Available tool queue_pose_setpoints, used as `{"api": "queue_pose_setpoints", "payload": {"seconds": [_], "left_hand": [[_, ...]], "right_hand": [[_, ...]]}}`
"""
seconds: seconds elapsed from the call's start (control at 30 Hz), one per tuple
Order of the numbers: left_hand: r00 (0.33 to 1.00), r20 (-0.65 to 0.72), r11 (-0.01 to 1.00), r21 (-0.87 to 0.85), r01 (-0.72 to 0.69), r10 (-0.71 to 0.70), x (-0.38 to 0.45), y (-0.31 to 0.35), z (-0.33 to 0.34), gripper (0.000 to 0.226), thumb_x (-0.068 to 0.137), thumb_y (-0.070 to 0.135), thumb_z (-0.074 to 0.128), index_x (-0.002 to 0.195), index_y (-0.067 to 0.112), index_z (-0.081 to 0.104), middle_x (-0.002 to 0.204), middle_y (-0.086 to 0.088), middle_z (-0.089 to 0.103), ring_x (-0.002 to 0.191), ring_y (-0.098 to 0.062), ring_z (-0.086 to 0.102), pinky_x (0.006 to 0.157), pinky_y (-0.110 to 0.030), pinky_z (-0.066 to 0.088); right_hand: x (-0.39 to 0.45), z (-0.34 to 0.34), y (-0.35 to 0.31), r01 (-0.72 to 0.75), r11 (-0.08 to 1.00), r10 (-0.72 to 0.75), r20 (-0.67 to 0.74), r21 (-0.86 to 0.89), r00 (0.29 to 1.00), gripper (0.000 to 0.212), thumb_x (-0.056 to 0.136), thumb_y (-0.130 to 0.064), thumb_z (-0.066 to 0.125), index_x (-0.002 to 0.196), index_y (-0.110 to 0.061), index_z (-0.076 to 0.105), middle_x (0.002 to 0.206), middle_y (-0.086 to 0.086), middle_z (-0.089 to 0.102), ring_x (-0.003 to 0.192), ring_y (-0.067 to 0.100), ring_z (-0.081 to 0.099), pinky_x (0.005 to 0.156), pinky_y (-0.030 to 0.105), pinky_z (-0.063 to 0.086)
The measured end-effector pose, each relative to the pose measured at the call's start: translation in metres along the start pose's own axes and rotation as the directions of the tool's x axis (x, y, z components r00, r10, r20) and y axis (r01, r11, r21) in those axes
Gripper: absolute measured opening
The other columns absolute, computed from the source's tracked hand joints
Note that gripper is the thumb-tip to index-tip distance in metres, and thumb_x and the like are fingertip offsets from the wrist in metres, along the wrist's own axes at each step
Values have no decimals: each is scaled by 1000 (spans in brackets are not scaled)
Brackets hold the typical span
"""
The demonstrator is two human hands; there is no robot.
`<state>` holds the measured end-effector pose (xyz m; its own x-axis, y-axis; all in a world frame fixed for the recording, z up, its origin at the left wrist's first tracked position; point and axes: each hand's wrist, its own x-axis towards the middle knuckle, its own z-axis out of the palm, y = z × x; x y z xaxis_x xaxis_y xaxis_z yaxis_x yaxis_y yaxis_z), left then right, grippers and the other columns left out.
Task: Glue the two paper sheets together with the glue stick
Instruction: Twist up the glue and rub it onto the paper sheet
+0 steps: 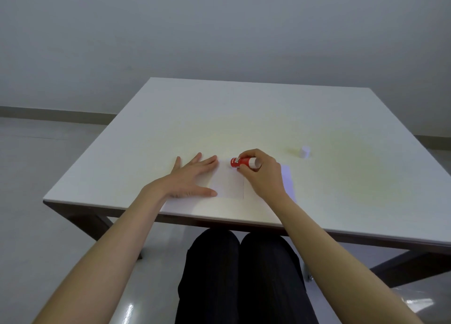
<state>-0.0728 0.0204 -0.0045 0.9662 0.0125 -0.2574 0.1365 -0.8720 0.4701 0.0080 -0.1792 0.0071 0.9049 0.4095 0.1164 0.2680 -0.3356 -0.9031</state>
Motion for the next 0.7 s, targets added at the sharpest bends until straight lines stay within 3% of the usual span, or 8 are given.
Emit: {"api": "queue_pose_setpoints", "payload": {"seconds": [0.07, 0.13, 0.27, 0.33, 0.4, 0.5, 0.6, 0.7], "left_hand": [[1000, -10, 1000, 1, 0, 0, -1, 0, 1, 90, 79, 58, 59, 150, 36, 8, 157, 25, 0, 146, -5, -14, 113, -51, -21], [1000, -17, 1000, -17, 0, 0, -2, 1, 2, 92, 78, 58, 60, 150, 36, 6, 158, 24, 0, 145, -4, -15, 113, -50, -22], [999, -8, 999, -43, 32, -33, -4, 4, 1, 99, 76, 58, 64, 150, 36, 4, 160, 17, 0, 145, -5, -18, 114, -49, -21], [996, -1, 993, -88, 85, -85, -6, 8, -1, 99, 74, 57, 67, 149, 40, 4, 161, 9, -1, 144, -10, -23, 114, -47, -21], [994, -6, 981, -162, 109, -111, -10, 11, -5, 95, 77, 52, 67, 149, 41, 6, 160, 9, 0, 138, -4, -25, 112, -43, -21], [990, -125, 933, -360, 18, -67, -14, 20, -8, 85, 79, 42, 69, 148, 38, 19, 156, 16, 14, 133, 11, -7, 117, -43, -16], [940, -339, 796, -577, -180, -33, -12, 44, -7, 56, 78, 38, 71, 131, 41, 51, 144, 19, 44, 138, 6, 26, 118, -32, 18], [886, -460, 642, -695, -324, -50, -6, 72, -5, 19, 82, 29, 68, 97, 39, 73, 106, 18, 73, 107, 3, 63, 89, -10, 45]], "right_hand": [[-7, 3, -1, 48, 999, -47, 48, -23, 998, 14, 79, -11, 67, 89, -19, 70, 66, -4, 58, 50, -4, 47, 48, 7, 34], [-16, 3, -2, 58, 998, -54, 128, -27, 990, 15, 76, -12, 68, 83, -25, 68, 64, 5, 59, 48, 1, 47, 47, 10, 37], [-23, -5, -10, -81, 970, 53, 127, 229, 991, 14, 80, -6, 63, 88, -15, 69, 89, 27, 69, 70, 22, 73, 76, 42, 60], [-22, -10, -14, -222, 801, 181, 127, 556, 975, 13, 85, 2, 58, 93, -6, 66, 91, 25, 68, 68, 24, 73, 74, 35, 61], [-21, -14, -18, -361, 438, 309, 240, 823, 921, 10, 88, 5, 55, 91, 1, 63, 85, 20, 68, 67, 26, 72, 70, 30, 61], [-24, -16, -20, -438, 56, 371, 389, 897, 844, 8, 88, 2, 59, 93, 6, 62, 79, 20, 71, 69, 28, 72, 68, 31, 62], [-27, -10, -26, -461, -94, 342, 464, 882, 817, 8, 85, 1, 63, 90, 8, 64, 77, 21, 72, 68, 27, 73, 65, 32, 62], [-26, 0, -34, -475, -102, 327, 480, 874, 814, 6, 85, -1, 64, 86, 5, 66, 83, 17, 69, 62, 22, 70, 65, 27, 61]]}}
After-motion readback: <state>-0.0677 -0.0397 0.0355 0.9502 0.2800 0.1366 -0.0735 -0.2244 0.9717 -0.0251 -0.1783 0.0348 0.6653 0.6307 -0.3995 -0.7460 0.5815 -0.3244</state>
